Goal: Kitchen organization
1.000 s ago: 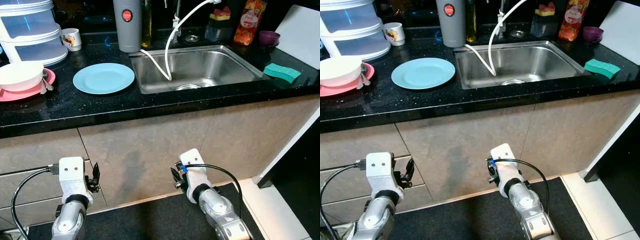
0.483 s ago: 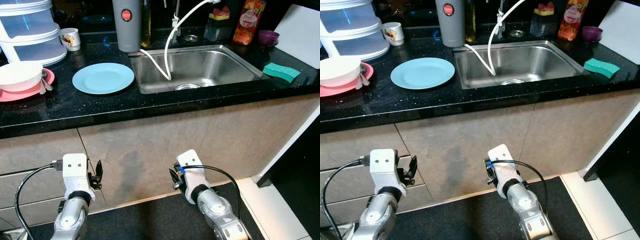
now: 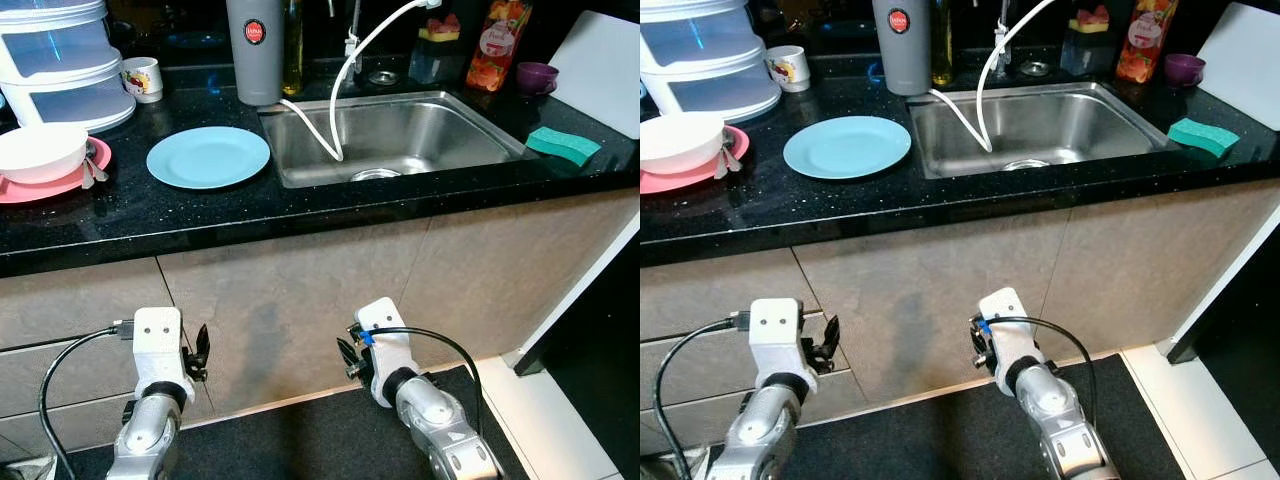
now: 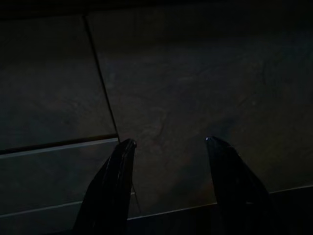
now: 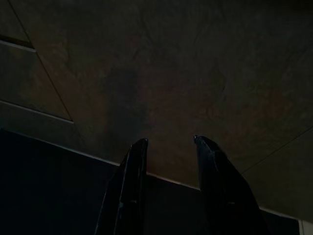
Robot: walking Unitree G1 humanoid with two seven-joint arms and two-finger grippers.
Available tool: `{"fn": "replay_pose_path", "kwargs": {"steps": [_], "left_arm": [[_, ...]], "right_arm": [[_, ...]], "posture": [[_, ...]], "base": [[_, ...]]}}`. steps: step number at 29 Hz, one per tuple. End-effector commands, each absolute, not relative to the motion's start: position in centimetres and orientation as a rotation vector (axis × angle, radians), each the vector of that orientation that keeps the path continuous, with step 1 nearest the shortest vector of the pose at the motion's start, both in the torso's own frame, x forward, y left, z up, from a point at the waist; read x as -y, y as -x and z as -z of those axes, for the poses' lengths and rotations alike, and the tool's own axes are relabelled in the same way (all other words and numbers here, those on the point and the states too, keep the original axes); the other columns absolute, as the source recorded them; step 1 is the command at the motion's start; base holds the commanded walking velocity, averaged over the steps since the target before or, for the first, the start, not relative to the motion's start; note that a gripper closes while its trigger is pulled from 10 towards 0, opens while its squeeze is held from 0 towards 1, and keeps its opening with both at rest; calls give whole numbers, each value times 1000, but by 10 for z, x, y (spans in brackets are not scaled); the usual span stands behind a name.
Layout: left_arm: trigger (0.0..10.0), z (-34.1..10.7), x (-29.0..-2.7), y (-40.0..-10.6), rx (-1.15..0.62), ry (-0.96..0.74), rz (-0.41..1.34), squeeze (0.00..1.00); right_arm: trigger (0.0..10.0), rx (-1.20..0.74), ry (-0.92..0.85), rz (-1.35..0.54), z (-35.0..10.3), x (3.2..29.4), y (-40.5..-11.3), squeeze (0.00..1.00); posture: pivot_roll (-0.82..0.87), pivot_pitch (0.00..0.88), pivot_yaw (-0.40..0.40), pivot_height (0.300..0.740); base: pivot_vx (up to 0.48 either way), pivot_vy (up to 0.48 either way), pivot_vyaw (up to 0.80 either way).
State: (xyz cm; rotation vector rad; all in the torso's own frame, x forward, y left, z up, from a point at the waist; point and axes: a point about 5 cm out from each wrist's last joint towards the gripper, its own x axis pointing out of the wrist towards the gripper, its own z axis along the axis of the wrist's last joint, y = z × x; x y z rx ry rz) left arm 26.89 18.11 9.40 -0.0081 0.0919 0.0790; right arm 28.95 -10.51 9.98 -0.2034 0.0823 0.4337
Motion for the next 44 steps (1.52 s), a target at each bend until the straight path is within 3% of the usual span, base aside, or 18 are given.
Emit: {"fn": "replay_pose_path", "kwargs": {"steps": [1, 36, 44], "left_arm": [[10000, -87, -180, -268, -138, -16, -72, 0], [10000, -77, -194, -259, -187, -24, -87, 0], [10000, -79, -198, -261, -174, -32, -109, 0]], "right_arm": [[10000, -91, 207, -420, -96, 109, -292, 0], [10000, -68, 254, -363, -92, 98, -292, 0], [10000, -47, 268, -333, -93, 97, -290, 0]], "posture": [[-70, 73, 18, 740], [-50, 62, 50, 740], [-48, 48, 20, 740]], "base": [[0, 0, 0], [0, 0, 0], [0, 0, 0]]}}
